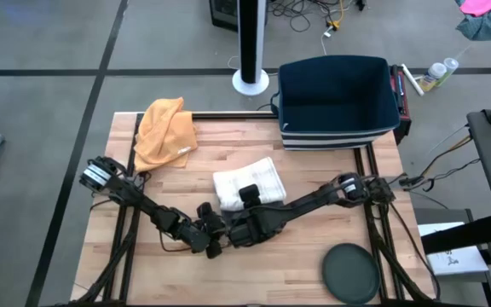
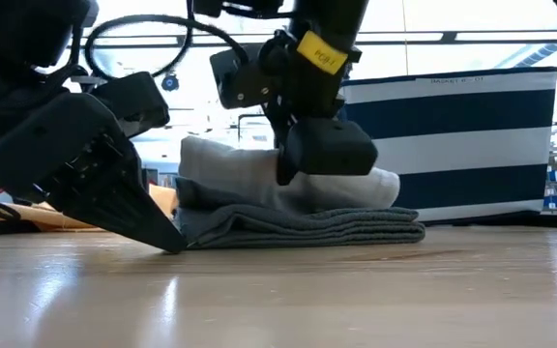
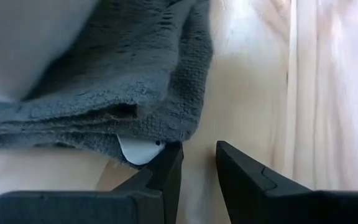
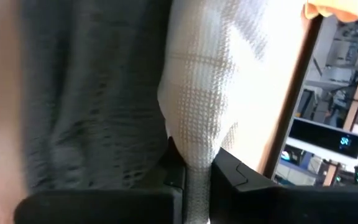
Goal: Fold kitchen towel into neat rectangle
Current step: Stack the white patterned towel on top of the gray towel
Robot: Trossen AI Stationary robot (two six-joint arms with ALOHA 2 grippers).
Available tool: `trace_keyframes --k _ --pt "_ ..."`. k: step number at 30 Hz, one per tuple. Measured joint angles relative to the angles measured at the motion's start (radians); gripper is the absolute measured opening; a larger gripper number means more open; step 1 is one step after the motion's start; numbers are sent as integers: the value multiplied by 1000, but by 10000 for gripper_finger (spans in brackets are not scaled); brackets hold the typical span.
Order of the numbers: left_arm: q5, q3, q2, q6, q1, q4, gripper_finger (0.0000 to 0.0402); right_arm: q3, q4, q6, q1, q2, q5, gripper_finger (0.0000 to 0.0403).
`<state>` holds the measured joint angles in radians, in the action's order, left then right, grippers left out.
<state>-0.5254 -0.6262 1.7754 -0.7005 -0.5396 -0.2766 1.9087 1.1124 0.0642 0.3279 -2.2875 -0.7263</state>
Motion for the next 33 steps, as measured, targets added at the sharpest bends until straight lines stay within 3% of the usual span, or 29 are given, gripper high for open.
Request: trace_keyframes --k 4,16,23,28,33 --pt "3 3 -72 12 -1 124 94 0 4 7 17 3 0 15" --pt "-49 9 -439 187 -37 417 94 34 54 -42 -1 62 -19 15" --pt "-207 10 -619 243 -34 558 94 52 125 -70 -51 122 -31 15" --pt "-227 8 -730 340 -30 553 108 52 144 -45 -94 140 51 15" --pt "-221 8 -831 381 5 554 155 52 146 0 -127 162 125 15"
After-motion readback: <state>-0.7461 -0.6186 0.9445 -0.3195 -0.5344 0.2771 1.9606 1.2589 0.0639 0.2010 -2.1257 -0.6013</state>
